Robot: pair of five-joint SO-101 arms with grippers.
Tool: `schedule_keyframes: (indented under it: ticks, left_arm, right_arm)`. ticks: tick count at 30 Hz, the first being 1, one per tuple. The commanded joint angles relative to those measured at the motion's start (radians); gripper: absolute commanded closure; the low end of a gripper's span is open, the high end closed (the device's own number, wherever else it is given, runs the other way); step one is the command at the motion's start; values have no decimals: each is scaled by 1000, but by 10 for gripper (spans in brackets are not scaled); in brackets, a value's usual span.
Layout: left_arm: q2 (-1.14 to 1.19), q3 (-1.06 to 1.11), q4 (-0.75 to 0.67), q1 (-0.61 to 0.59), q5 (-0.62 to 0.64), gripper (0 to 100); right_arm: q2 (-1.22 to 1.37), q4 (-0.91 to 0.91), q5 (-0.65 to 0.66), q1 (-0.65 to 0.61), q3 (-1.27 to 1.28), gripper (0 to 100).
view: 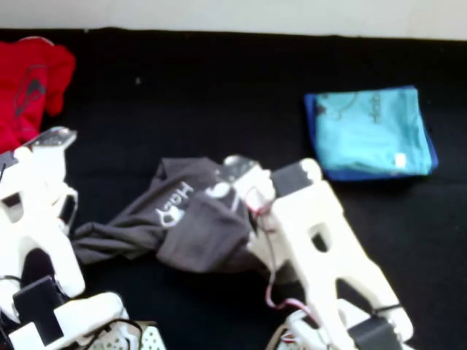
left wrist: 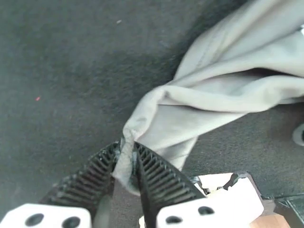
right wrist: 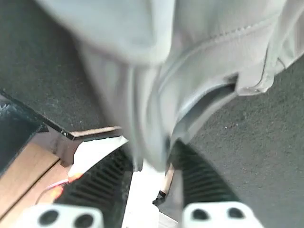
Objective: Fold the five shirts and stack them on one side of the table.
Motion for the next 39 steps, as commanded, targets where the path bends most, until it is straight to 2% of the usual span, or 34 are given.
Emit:
schedule_keyframes:
  ticks: [1,8,11,15,27,33,39]
  left_arm:
    - [1,-5,3,38,12,990]
    - [1,-4,5,31,12,990]
    - [1,-2,5,31,12,990]
    - [1,-2,5,31,12,990]
    - [1,87,3,22,11,990]
    - [-1,81,3,-5,8,990]
    - [-1,81,3,-12,6,990]
  right_arm:
    - [-125,16,40,-48,16,778]
    - [-297,8,38,-93,-27,783]
    - [-232,-62,-57,-93,-97,785]
    - [-4,-163,-161,-104,-226,785]
    - [809,-119,-164,-251,-894,785]
    - [1056,-70,-164,-266,-1162,785]
    - [1179,13,-164,-283,-1328,786]
